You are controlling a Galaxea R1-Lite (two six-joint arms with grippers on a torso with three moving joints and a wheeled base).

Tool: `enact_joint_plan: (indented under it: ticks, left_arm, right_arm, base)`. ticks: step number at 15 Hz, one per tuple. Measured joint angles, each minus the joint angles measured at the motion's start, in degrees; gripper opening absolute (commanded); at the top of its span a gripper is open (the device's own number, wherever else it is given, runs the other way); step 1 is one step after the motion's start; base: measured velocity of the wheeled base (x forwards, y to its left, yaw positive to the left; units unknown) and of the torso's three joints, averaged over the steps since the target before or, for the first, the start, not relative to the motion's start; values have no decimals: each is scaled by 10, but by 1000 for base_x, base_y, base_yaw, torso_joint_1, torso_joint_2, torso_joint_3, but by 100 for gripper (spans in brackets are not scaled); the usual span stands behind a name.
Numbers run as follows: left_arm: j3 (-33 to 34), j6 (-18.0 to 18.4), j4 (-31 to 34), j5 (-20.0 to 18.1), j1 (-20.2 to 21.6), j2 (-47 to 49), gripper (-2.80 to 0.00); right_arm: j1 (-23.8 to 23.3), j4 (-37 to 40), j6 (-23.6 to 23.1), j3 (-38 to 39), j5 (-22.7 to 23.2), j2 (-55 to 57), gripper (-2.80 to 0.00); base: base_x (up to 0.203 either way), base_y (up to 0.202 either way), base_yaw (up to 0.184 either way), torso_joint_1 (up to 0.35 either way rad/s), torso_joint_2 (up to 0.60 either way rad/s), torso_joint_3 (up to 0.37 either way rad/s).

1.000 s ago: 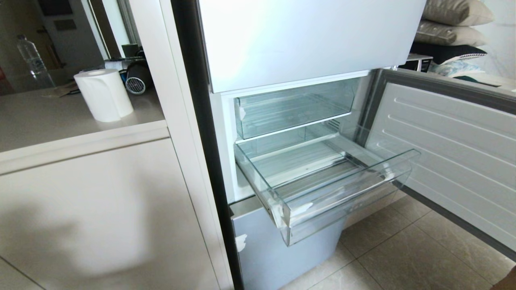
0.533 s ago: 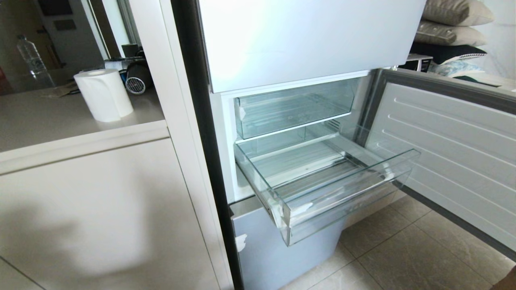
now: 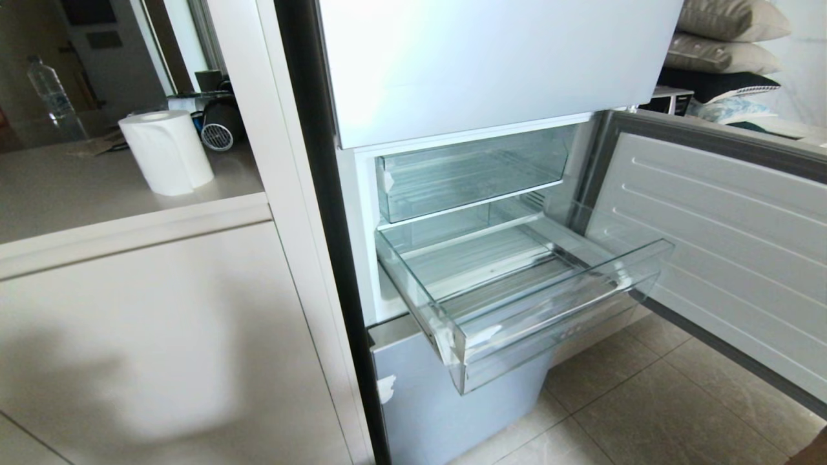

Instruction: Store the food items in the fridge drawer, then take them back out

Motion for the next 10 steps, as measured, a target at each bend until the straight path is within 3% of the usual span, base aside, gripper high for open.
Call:
enact_joint_plan:
  ticks: [4, 6, 8, 10]
  left_arm:
    - [0, 0, 0, 0, 0, 0, -280]
    - [0, 0, 0, 0, 0, 0, -280]
    - [0, 0, 0, 0, 0, 0, -280]
    - [0, 0, 0, 0, 0, 0, -280]
  right_arm:
    - [29, 1, 4, 109, 24, -160, -280]
    - [78, 2, 4, 182, 29, -250, -280]
    - [192, 2, 4, 253, 11, -334, -280]
    - [337, 4, 4, 304, -46, -397, -280]
  base:
    - [0, 0, 0, 0, 0, 0]
    - [0, 0, 0, 0, 0, 0]
    - [0, 0, 0, 0, 0, 0]
    - [0, 0, 0, 0, 0, 0]
